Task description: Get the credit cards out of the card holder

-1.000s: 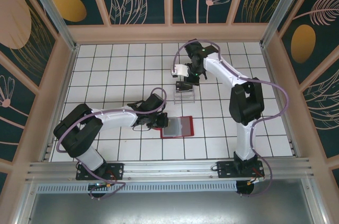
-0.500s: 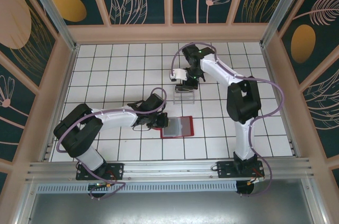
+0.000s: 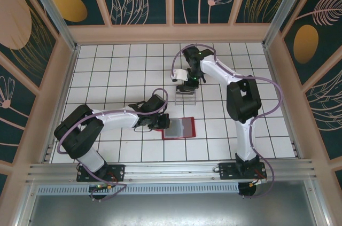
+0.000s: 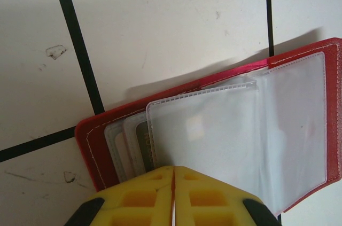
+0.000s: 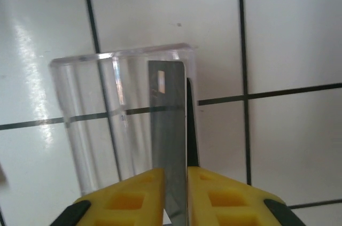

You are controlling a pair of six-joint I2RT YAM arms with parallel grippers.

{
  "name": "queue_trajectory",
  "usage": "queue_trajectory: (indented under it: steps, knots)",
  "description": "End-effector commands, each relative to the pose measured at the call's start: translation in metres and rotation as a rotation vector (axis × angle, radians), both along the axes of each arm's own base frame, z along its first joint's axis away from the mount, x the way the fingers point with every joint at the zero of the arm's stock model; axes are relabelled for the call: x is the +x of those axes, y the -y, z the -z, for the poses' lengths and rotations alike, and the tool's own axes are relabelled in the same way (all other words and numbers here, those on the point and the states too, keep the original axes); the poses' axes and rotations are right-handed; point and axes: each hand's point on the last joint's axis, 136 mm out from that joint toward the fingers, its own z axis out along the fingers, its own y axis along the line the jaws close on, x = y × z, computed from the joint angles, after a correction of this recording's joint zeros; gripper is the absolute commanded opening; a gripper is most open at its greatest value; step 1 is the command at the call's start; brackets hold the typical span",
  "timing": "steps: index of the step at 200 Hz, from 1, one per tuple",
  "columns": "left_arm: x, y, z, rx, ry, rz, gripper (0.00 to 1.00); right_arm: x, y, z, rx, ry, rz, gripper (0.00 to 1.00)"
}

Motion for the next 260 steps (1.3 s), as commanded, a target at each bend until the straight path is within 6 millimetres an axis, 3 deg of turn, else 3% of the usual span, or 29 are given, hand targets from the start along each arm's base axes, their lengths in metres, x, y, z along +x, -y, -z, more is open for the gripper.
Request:
queue_trajectory:
  steps: [1,47,85,132,165,187,233,260]
  knots:
    - [-0.018,-0.034,0.033,0.173,-0.079,-0.011,0.1,0.01,0.002,-0.027,-0.005,0.121,0.02,0.23]
    - [-0.014,-0.035,0.03,0.18,-0.063,-0.018,0.1,0.024,0.008,-0.049,-0.015,0.249,0.088,0.25]
    - [-0.005,-0.037,0.018,0.175,-0.019,-0.039,0.1,0.013,-0.006,-0.076,0.13,0.252,0.205,0.29]
    - [0.009,-0.036,0.002,0.111,0.009,-0.069,0.1,0.002,-0.012,-0.092,0.388,0.183,0.597,0.32]
    - [0.015,-0.037,-0.002,0.076,0.011,-0.078,0.1,-0.021,-0.017,-0.086,0.534,0.07,0.925,0.24]
    - [0.016,-0.036,-0.006,0.045,0.008,-0.08,0.1,-0.05,-0.019,-0.071,0.567,-0.051,1.081,0.19]
    - [0.019,-0.032,-0.016,-0.008,0.018,-0.086,0.11,-0.112,-0.044,-0.045,0.546,-0.225,1.189,0.19]
    - [0.021,-0.041,-0.017,0.014,0.036,-0.118,0.11,-0.133,-0.052,-0.028,0.494,-0.278,1.211,0.21]
